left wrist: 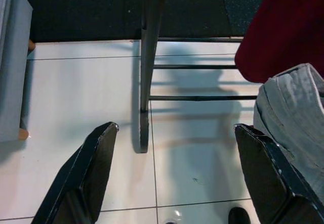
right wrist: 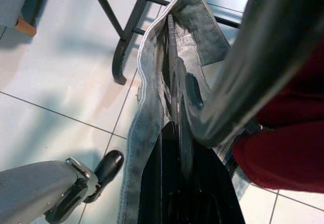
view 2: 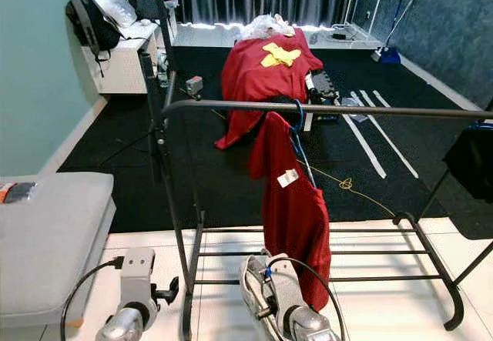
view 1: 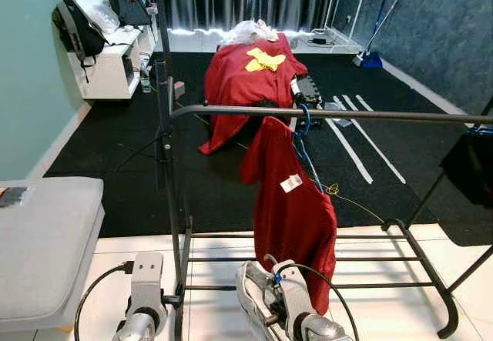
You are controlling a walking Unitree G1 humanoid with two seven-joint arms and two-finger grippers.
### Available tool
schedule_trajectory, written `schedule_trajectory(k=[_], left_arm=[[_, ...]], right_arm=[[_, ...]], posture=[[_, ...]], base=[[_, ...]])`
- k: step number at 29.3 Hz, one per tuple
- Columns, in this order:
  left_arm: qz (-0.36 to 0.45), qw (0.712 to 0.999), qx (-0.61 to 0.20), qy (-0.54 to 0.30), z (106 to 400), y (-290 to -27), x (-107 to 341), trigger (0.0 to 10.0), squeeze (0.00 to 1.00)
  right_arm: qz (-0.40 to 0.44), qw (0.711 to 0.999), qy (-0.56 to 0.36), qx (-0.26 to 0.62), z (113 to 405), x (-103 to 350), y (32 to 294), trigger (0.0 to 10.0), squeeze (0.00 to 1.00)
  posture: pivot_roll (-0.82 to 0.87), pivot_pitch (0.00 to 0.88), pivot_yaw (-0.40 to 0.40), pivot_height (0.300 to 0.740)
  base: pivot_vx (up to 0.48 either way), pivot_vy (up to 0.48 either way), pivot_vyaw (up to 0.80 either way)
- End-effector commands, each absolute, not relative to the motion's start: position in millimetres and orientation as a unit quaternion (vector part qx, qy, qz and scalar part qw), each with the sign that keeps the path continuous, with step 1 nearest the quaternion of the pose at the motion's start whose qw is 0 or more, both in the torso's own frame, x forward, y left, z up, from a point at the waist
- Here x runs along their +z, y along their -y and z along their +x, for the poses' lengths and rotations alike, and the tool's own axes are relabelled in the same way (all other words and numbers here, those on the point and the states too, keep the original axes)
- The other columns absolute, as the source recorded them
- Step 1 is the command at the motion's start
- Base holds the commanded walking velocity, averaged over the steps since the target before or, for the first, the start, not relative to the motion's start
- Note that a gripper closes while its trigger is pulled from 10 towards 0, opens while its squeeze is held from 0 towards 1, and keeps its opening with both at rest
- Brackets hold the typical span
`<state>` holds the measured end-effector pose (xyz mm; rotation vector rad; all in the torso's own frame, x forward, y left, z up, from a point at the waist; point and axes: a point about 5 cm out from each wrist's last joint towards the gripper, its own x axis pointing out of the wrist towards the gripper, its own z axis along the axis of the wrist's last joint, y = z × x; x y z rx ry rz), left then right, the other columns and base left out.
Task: Hang hanger
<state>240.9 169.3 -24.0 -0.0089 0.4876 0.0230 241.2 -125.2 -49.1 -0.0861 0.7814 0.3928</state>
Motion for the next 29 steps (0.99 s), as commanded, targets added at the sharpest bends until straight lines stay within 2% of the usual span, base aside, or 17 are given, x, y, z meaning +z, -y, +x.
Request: schedule_trajectory(k=[1,24,29], left_arm=[[0.0,0.969,0.004,-0.247,240.5,-167.2,-24.8,10.0,0.0],[0.008,0.971,-0.01,-0.238,250.8,-163.6,-18.8,10.0,0.0],[0.01,0.972,-0.016,-0.234,253.1,-161.0,-17.1,10.0,0.0]], right_arm=[[-0.035,0.907,-0.377,0.185,243.5,-47.7,124.1,10.0,0.0],[-0.035,0.909,-0.375,0.18,248.5,-44.7,124.1,10.0,0.0],[-0.035,0.909,-0.376,0.179,247.8,-45.1,125.5,10.0,0.0]], posture=[[0.11,0.0,-0.041,0.74],[0.1,0.0,-0.04,0.74],[0.1,0.0,-0.042,0.74]], base=[[0.0,0.0,0.0],[0.0,0.0,0.0],[0.0,-0.343,0.0]])
